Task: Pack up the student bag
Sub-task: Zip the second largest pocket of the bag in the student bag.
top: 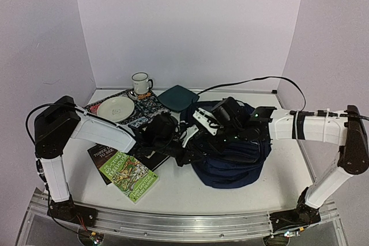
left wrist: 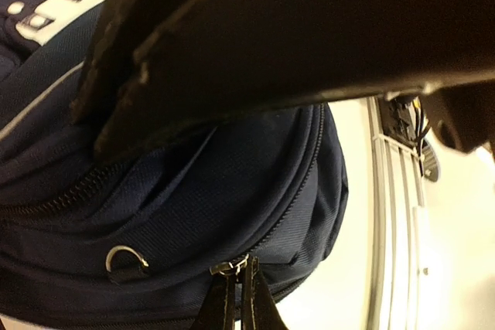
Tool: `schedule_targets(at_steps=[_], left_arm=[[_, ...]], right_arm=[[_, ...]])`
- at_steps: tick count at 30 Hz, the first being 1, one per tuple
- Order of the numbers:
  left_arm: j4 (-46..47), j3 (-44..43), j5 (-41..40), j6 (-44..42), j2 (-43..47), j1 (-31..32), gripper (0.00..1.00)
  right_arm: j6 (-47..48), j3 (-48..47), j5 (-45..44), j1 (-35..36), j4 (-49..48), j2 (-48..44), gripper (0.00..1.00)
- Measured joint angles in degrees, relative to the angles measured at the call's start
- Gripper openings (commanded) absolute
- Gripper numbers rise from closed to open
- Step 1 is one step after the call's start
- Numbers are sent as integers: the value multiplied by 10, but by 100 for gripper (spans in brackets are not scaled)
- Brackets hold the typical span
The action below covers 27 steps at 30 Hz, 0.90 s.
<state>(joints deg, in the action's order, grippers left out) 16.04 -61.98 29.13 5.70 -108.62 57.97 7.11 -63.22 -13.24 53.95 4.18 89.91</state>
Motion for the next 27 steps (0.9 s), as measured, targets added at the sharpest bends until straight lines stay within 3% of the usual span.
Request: schedule_targets(at_steps=[10, 17, 22, 27], left_arm=[[86, 84, -90, 138, 44, 7, 1], [115, 87, -114, 193, 37, 20, 10], [155, 99, -114, 216, 39, 38, 0], [164, 107, -116, 225, 56, 50, 3]], right_arm=[[-48, 23, 36, -3, -106, 33, 0], [-71, 47, 52, -6, -129, 26, 19], [-91, 55, 64, -7, -122, 1, 27], [-112, 85, 62, -4, -101, -60, 28]])
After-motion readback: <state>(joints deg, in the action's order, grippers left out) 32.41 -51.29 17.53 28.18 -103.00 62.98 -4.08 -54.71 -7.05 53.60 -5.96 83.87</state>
